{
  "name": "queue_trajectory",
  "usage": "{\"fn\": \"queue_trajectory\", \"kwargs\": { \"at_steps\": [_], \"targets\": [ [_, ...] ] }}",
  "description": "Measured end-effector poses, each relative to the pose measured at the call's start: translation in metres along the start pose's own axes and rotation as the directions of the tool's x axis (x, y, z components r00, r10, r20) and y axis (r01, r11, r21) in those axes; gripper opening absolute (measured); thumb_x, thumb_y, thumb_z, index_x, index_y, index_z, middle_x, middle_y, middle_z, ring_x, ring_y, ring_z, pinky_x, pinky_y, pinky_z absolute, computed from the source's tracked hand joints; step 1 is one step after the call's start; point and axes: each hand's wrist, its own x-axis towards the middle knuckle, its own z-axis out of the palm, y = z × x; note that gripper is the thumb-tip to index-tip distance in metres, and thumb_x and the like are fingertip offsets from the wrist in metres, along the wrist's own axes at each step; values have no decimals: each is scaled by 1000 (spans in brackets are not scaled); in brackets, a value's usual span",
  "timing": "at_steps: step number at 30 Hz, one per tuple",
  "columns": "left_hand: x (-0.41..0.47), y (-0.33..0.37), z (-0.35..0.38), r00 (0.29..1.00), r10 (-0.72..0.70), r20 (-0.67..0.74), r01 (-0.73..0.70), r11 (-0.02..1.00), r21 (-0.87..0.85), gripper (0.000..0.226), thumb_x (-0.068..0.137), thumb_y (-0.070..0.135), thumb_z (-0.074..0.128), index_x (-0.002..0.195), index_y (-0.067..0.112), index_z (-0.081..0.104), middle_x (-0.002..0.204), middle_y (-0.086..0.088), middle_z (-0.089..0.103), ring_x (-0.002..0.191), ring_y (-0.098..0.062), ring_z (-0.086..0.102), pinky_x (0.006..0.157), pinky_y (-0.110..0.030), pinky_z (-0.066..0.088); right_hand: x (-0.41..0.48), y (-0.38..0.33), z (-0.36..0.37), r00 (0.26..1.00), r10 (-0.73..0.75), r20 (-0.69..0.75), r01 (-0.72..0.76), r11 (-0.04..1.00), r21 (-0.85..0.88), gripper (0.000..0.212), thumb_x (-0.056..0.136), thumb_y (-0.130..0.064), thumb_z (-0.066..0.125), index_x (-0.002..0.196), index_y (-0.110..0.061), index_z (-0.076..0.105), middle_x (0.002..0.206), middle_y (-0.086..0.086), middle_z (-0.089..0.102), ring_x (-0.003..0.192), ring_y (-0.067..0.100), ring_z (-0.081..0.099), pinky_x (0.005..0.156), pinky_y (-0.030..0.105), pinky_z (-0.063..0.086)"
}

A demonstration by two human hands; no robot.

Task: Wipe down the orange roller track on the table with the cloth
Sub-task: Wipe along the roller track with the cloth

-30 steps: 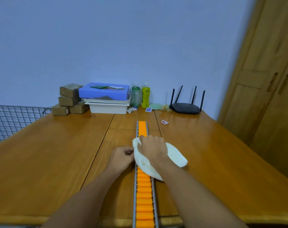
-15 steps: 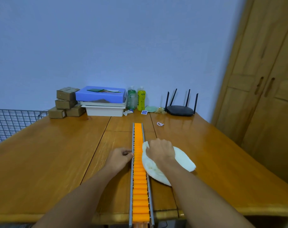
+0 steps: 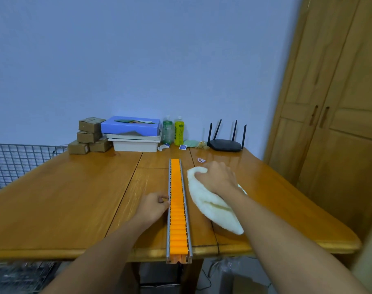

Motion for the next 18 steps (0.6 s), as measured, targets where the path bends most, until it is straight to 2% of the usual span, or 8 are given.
{"fn": "queue_trajectory", "kwargs": {
  "at_steps": [3,5,8,10,12,16,18],
  "targets": [
    [-12,4,-1,1000,-11,6,11,1000,-4,32,101,20,63,132,14,67,88,7,70,83,-2,64,67,-17,46,-10,-22,-1,999,-39,14,38,999,31,17,88,-40,55,83,-28,66,73,-4,54,80,28,57,58,31,32],
    [-17,2,-1,1000,-6,2,6,1000,15,28,100,20,63,127,15,70,91,3,73,83,-7,67,68,-21,49,-19,-36,8,998,-63,14,63,998,12,22,87,-40,56,93,-26,71,80,-1,61,82,29,58,61,32,36],
    [-21,0,0,1000,-11,-8,11,1000,0,16,99,12,58,98,10,74,85,-4,73,76,-14,66,67,-28,51,-30,-52,31,993,-114,21,114,993,-10,28,88,-41,55,103,-26,72,95,4,67,89,31,62,66,33,39],
    [-22,-1,1,1000,-26,-13,26,999,-40,23,99,9,54,84,3,71,80,-14,73,70,-19,61,66,-35,47,-34,-58,47,987,-159,35,160,986,-42,28,91,-41,53,105,-24,70,97,4,67,91,31,64,66,33,40],
    [-23,-3,2,1000,-26,-15,25,997,-80,26,100,9,53,84,-2,71,82,-18,73,70,-24,62,65,-37,47,-35,-61,59,981,-188,53,193,976,-100,32,94,-42,52,112,-22,70,99,5,67,90,30,64,66,34,41],
    [-25,-8,3,1000,0,-6,-1,994,-110,23,99,14,59,89,5,77,84,-12,76,86,-34,70,66,-33,51,-40,-54,73,971,-218,94,233,951,-204,33,99,-40,48,119,-20,66,103,7,67,93,30,65,67,34,39],
    [-25,-9,4,1000,12,-9,-13,995,-103,22,99,15,60,90,12,79,85,-12,76,90,-37,70,70,-42,55,-42,-49,73,964,-246,100,264,928,-262,33,101,-38,45,120,-19,64,104,7,67,93,30,64,66,35,38]
  ]
}}
